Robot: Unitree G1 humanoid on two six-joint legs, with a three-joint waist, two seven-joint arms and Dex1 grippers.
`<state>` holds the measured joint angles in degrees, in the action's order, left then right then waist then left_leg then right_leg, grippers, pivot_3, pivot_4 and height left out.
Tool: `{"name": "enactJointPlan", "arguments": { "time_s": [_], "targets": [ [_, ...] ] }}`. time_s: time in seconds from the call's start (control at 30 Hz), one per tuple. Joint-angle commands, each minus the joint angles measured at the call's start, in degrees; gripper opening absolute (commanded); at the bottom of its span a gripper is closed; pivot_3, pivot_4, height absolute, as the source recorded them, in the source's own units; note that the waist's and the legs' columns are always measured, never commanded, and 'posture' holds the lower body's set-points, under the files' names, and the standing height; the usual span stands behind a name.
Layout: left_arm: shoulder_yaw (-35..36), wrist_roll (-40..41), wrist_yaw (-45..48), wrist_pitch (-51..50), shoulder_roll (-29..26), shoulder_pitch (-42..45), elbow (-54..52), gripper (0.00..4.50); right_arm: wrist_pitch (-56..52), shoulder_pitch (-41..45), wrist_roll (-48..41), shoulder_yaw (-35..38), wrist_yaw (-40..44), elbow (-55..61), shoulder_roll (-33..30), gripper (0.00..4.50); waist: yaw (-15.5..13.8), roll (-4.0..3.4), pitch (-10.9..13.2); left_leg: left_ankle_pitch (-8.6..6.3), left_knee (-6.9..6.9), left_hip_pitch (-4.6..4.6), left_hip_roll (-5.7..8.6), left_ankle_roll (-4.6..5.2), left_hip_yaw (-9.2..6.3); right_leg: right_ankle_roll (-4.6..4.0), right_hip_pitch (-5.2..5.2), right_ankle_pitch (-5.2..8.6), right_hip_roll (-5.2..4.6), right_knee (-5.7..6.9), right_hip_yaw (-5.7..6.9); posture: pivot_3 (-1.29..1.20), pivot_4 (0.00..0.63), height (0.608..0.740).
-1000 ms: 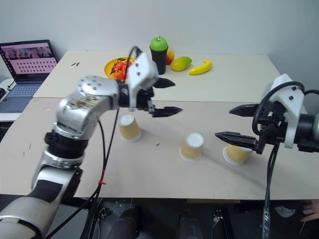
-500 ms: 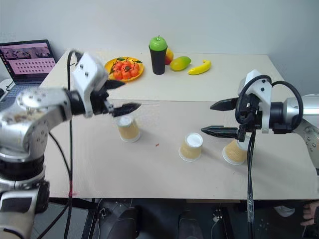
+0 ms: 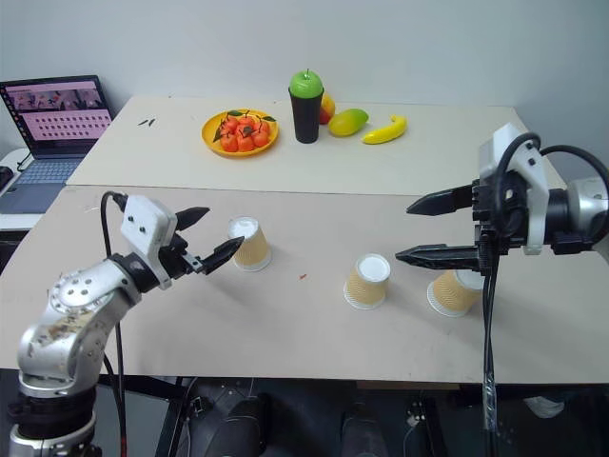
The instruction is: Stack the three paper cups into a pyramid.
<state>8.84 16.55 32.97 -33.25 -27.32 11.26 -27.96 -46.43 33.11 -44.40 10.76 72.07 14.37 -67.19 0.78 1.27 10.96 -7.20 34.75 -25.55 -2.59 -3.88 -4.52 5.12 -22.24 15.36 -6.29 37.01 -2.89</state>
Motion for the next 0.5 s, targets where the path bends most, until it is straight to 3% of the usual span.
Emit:
{"name": "enactJointPlan", "arguments": {
  "time_s": [0.03, 0.23, 0.5],
  "targets": [
    [-1.95, -3.15, -2.12, 7.77, 1.79, -3.84, 1.61, 4.46, -3.05, 0.00, -4.27, 5.09, -1.99, 2.37, 0.03, 4.50, 0.03, 0.00, 0.00, 0.00, 0.00, 0.00, 0.00, 0.00, 0.00, 0.00, 0.00, 0.00, 0.00, -0.01, -0.01, 0.00, 0.150, 0.732],
    [-3.81, -6.79, -3.13, 17.67, 3.21, -7.80, 7.66, 4.46, -5.91, 2.28, -9.08, 7.66, -4.88, 2.83, 0.74, 4.50, -0.01, 0.00, 0.00, 0.00, 0.02, 0.00, 0.00, 0.00, 0.01, -0.01, -0.01, -0.01, 0.00, 0.00, -0.01, 0.00, 0.150, 0.732],
    [-6.12, -7.76, -4.27, 25.90, 7.66, -3.39, 17.36, 4.46, -6.66, 2.90, -9.85, 8.67, -6.16, 2.37, -0.68, 4.50, -0.22, -0.01, -0.02, 0.00, 0.03, -0.03, 0.01, 0.00, 0.02, 0.00, -0.02, -0.03, -0.01, -0.02, -0.02, 0.00, 0.150, 0.732]
  ]
}}
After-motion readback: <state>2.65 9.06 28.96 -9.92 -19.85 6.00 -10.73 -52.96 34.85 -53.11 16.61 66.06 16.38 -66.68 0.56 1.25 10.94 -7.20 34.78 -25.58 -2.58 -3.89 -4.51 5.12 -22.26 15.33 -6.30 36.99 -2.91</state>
